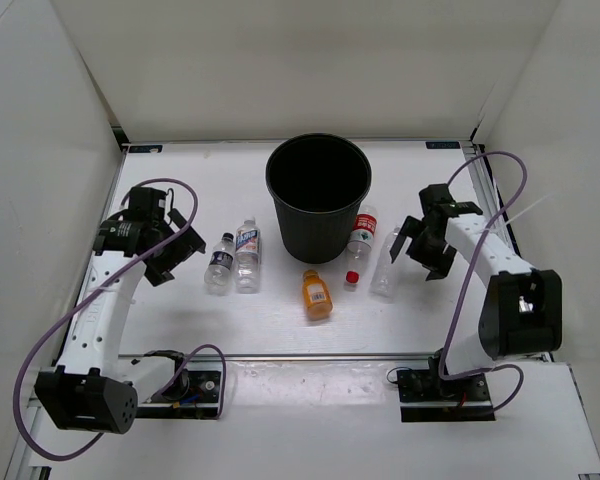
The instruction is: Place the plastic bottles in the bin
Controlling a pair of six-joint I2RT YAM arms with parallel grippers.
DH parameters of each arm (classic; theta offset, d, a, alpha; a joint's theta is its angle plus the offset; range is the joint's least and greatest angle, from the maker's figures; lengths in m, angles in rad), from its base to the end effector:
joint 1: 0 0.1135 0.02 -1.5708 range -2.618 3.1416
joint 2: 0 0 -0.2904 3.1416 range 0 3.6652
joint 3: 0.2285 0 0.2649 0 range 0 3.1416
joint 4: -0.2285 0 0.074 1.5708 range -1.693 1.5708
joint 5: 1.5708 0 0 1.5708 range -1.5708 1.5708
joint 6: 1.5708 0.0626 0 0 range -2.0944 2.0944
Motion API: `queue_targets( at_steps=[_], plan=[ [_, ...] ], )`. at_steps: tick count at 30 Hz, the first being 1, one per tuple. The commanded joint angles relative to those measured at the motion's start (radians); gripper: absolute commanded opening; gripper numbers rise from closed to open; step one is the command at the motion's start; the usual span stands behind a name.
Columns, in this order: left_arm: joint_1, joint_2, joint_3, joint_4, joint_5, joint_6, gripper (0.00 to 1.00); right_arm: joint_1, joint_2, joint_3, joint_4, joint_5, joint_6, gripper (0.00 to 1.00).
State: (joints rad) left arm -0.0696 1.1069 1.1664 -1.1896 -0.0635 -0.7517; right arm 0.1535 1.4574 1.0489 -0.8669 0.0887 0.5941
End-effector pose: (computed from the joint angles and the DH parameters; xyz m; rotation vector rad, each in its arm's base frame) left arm 0.2021 -0.0101 0.3250 -0.9239 2.5456 -0.1633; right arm 0.2849 0.0385 0.2242 0.6376 2.7617 0.0369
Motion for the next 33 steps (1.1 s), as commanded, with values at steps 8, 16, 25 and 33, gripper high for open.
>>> queue_targets(
  at_steps=[8, 16, 25, 33],
  plan=[
    [-0.047, 0.005, 0.006, -0.015, -0.048, 0.034, 1.00, 0.008, 0.103, 0.005, 0.181, -0.129, -0.019, 1.00],
    [-0.065, 0.047, 0.038, -0.024, -0.076, 0.043, 1.00, 0.017, 0.230, 0.039, 0.181, -0.152, 0.003, 0.79],
    [-0.065, 0.056, 0.029, -0.002, -0.099, 0.043, 1.00, 0.017, 0.094, 0.078, 0.025, -0.153, 0.018, 0.47],
    [-0.065, 0.077, -0.034, 0.088, -0.030, 0.032, 1.00, 0.152, -0.195, 0.534, -0.028, -0.035, 0.053, 0.38]
  ],
)
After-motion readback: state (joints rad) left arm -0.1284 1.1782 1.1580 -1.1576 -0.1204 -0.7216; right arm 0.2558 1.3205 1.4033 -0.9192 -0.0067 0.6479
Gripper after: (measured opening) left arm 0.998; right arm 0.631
